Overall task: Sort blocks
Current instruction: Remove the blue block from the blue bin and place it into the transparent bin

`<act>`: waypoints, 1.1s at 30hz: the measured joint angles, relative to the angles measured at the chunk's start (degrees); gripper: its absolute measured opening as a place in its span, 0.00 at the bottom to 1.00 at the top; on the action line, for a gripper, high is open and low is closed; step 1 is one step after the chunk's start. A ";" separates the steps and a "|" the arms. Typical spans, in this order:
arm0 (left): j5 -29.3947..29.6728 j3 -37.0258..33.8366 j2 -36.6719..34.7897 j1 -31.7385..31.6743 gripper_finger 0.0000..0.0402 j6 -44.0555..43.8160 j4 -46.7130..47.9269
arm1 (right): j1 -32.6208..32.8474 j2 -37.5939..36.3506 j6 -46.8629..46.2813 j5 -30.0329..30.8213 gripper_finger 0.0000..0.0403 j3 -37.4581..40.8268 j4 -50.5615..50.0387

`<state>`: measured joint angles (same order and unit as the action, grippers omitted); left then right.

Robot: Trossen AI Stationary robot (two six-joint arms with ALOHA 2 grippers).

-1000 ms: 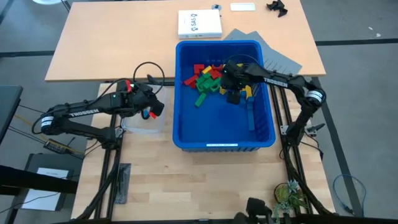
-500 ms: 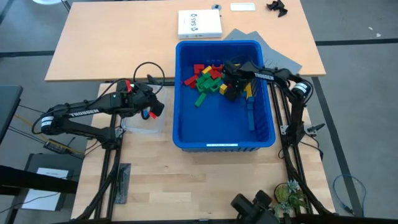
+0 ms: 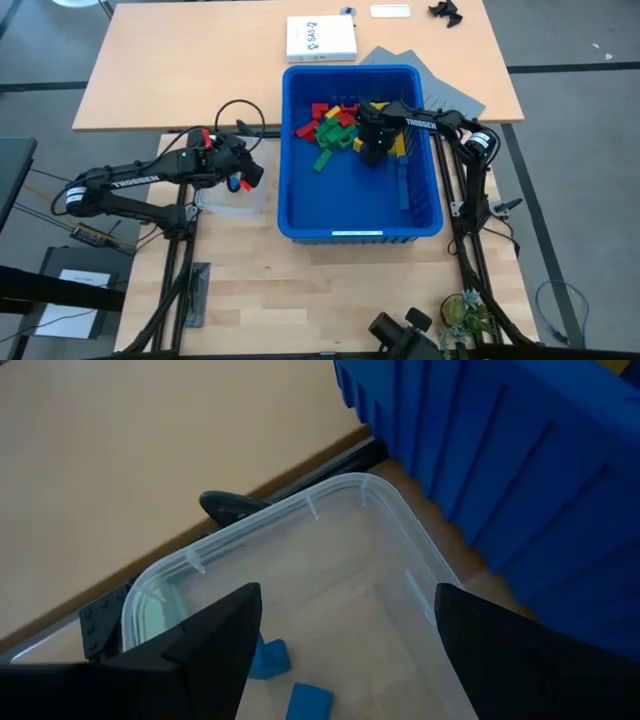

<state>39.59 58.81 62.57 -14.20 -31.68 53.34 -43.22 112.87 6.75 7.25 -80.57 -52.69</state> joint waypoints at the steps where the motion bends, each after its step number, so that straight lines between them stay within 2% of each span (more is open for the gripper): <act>1: -0.02 0.00 0.00 0.00 0.77 -0.02 -0.02 | 0.00 -0.34 0.82 0.24 0.12 0.00 0.05; 6: -0.02 0.02 0.02 0.00 0.77 0.25 -0.12 | 0.53 -3.91 4.66 0.87 0.01 0.33 0.94; 14: -0.90 0.02 0.02 0.04 0.77 6.58 -8.03 | 1.23 -15.79 4.97 -5.49 0.01 0.33 2.63; 17: -2.23 0.02 0.02 0.07 0.77 10.81 -14.03 | 1.22 -19.62 4.79 -9.45 0.01 0.33 3.30; 20: -6.93 0.02 0.02 0.09 0.77 16.12 -21.63 | 1.59 -22.99 3.48 -13.87 0.00 0.33 5.15; 24: -14.17 0.07 0.61 0.11 0.77 22.99 -33.33 | 2.49 -27.14 0.86 -21.55 0.00 0.27 10.01; 28: -17.21 0.13 2.90 0.11 0.77 31.68 -45.16 | 3.71 -29.52 -3.49 -30.26 0.00 0.25 16.41; 33: -20.90 0.11 8.58 0.32 0.77 41.04 -58.24 | 6.97 -30.31 -9.03 -34.21 0.00 0.24 25.44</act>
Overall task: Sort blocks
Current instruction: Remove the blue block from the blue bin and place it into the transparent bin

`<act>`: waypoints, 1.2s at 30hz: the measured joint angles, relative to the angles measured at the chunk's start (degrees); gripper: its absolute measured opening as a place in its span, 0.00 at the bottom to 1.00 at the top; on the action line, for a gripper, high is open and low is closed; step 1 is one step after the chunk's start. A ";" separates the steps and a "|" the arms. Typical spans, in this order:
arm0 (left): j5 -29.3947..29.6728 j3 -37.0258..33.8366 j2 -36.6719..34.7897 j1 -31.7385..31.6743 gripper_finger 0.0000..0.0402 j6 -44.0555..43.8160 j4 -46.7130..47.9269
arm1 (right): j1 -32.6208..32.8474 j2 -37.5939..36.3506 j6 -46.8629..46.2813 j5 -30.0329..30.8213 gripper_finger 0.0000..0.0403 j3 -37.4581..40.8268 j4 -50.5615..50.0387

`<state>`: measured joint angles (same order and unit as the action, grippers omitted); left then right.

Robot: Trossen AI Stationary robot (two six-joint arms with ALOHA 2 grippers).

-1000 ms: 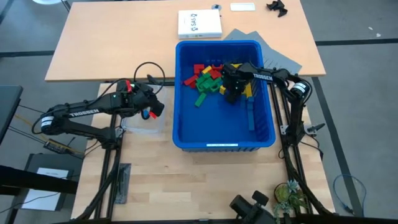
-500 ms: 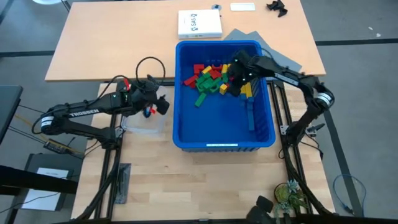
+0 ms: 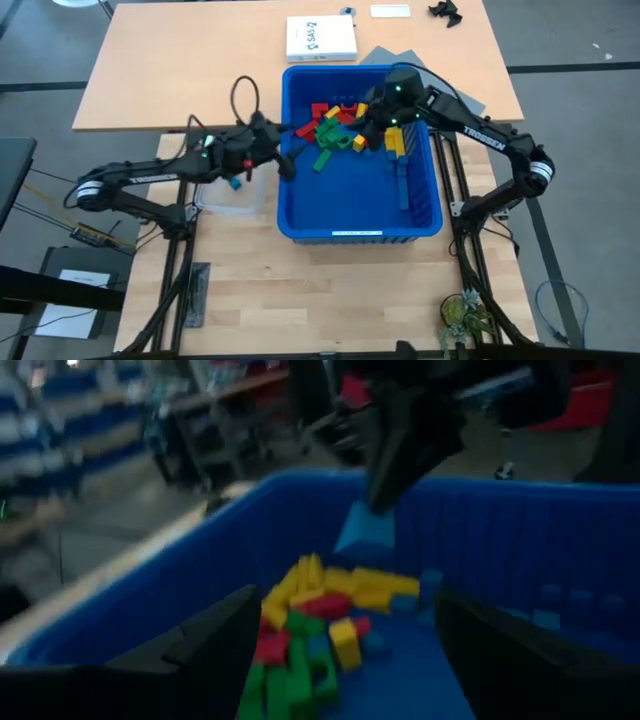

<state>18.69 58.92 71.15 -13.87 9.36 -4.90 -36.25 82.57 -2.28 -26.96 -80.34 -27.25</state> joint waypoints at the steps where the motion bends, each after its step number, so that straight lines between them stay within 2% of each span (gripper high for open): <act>1: -0.18 0.00 1.35 0.40 0.77 2.07 -2.31 | 0.63 -0.05 -0.75 -0.42 0.00 0.00 1.70; 11: 8.43 0.00 11.97 4.89 0.77 23.21 -23.74 | 5.19 -0.07 -7.24 -1.77 0.00 -0.02 11.60; 15: 8.95 0.00 14.47 5.03 0.77 25.64 -28.70 | 7.00 -0.07 -7.80 -1.74 0.00 -0.02 12.94; 22: 8.39 0.00 15.52 5.01 0.75 25.78 -30.51 | 9.44 0.02 -9.27 -0.25 0.00 -0.02 14.75; 26: 8.21 0.00 15.52 5.01 0.66 25.34 -31.24 | 10.21 0.67 -9.72 0.40 0.00 -0.02 14.81; 34: 9.88 0.00 15.52 5.30 0.38 25.19 -31.48 | 10.85 0.72 -10.15 0.27 0.00 -0.02 14.85; 36: 10.34 0.00 15.52 5.38 0.36 24.64 -31.41 | 11.14 0.72 -10.12 -0.08 0.02 -0.02 14.90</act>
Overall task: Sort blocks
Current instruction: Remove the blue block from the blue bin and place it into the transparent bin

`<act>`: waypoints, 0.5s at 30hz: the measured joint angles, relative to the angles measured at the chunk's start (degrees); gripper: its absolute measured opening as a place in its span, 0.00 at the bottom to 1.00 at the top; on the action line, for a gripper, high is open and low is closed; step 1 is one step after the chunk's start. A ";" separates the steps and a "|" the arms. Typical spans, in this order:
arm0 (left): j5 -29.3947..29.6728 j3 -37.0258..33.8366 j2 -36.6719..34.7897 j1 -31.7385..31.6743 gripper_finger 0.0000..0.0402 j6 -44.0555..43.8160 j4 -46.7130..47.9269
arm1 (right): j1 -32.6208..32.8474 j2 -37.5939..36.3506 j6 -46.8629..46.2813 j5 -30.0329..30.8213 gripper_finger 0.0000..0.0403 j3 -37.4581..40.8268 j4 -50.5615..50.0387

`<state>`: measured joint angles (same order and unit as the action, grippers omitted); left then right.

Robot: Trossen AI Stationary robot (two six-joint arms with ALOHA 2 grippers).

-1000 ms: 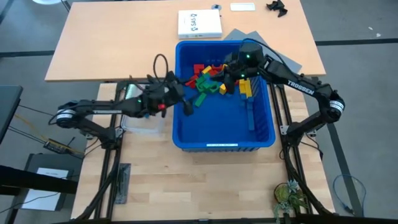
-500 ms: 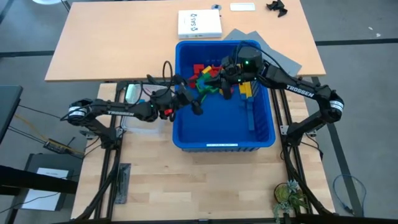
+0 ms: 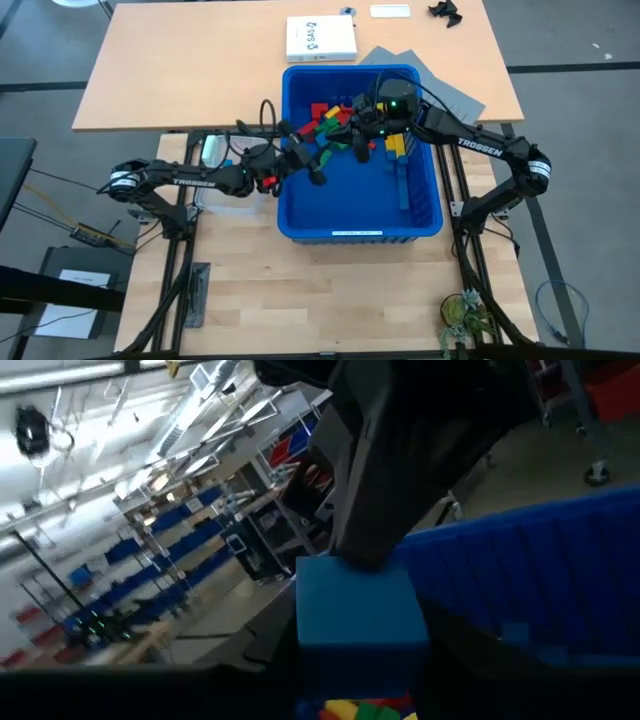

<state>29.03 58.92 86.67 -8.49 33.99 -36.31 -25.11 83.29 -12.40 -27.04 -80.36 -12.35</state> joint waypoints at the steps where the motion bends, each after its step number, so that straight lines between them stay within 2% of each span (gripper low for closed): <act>1: 0.08 0.00 0.00 0.09 0.36 -2.04 -0.03 | 0.21 0.00 0.18 0.05 0.03 0.00 0.25; 5: 0.76 0.04 -0.14 0.16 0.36 -8.95 1.52 | 0.62 0.00 1.72 0.89 0.11 0.00 1.19; 9: 4.50 0.04 -0.82 0.73 0.38 -12.27 6.21 | 0.55 -0.84 4.10 0.42 0.22 0.00 1.69; 13: 7.80 0.02 -4.27 1.22 0.38 -16.92 15.31 | -1.18 -2.79 4.84 1.83 0.31 -0.02 0.89; 15: 8.23 0.02 -6.71 1.20 0.37 -22.37 21.02 | -2.64 -3.94 4.95 2.29 0.35 -0.02 -0.55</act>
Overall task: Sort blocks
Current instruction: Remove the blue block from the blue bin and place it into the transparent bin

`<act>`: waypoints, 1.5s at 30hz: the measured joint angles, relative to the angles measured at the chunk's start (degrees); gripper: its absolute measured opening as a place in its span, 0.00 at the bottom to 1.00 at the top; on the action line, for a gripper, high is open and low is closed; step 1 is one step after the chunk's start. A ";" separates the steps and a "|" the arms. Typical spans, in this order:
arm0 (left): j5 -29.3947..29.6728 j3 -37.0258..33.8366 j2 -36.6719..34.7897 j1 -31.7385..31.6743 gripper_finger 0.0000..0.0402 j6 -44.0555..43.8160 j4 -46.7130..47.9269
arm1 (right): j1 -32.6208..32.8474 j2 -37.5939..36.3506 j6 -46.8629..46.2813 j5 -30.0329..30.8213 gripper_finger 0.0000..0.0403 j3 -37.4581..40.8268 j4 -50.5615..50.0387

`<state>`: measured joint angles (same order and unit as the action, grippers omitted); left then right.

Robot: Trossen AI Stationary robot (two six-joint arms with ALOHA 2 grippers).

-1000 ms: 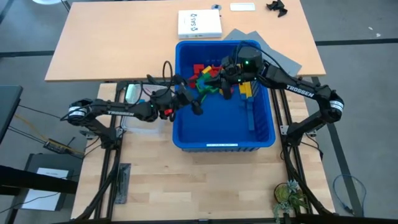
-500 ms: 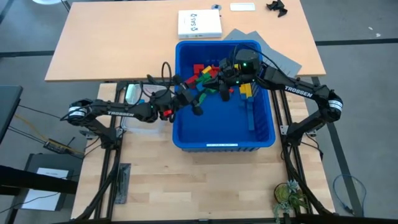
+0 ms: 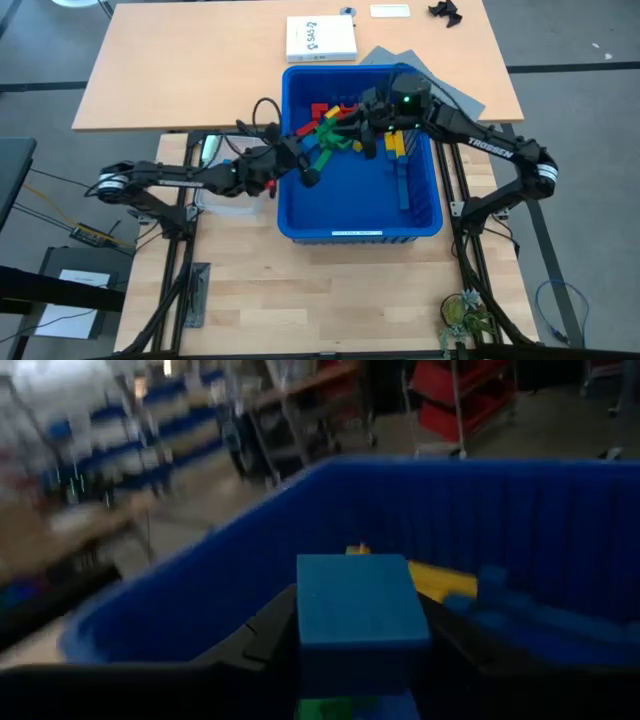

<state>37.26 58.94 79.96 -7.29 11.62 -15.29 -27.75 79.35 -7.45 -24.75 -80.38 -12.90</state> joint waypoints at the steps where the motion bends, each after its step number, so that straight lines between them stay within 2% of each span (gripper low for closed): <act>1: 0.12 0.00 -1.63 -0.04 0.37 -2.73 3.40 | -0.87 -0.59 0.10 0.06 0.36 -0.02 -1.45; 6: 0.85 0.04 -11.02 -0.55 0.37 -14.75 23.51 | -4.19 -1.50 4.95 3.69 0.42 -0.04 -11.12; 11: 1.09 0.02 -18.71 -2.20 0.37 -30.10 47.12 | -5.50 0.14 15.62 12.34 0.49 -0.07 -19.74; 15: 0.95 0.02 -21.82 -3.38 0.38 -40.35 62.44 | -6.19 2.92 19.16 19.76 0.56 -0.04 -24.29; 18: -0.01 0.02 -22.45 -4.11 0.38 -45.23 69.31 | -7.22 5.77 19.15 22.55 0.61 -0.04 -26.02; 23: -3.70 0.00 -21.61 -4.44 0.42 -49.80 73.96 | -9.20 11.12 19.11 22.82 0.64 -0.02 -27.70; 29: -7.78 -0.02 -21.51 -4.45 0.60 -52.77 74.56 | -11.81 15.73 19.04 23.53 0.65 0.00 -29.36; 34: -7.63 -0.02 -21.51 -4.44 0.71 -52.80 75.11 | -13.15 18.97 15.90 21.97 0.63 0.01 -29.70; 40: -4.09 -0.02 -21.51 -4.44 0.72 -50.48 71.68 | -13.35 24.60 10.95 23.03 0.58 0.26 -29.78; 45: -5.98 -0.02 -21.51 -4.46 0.72 -48.74 69.79 | -13.59 27.77 8.51 23.54 0.53 0.37 -31.28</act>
<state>31.28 58.92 58.46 -11.75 -37.12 54.50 -41.34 107.12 1.06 -1.21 -80.01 -44.18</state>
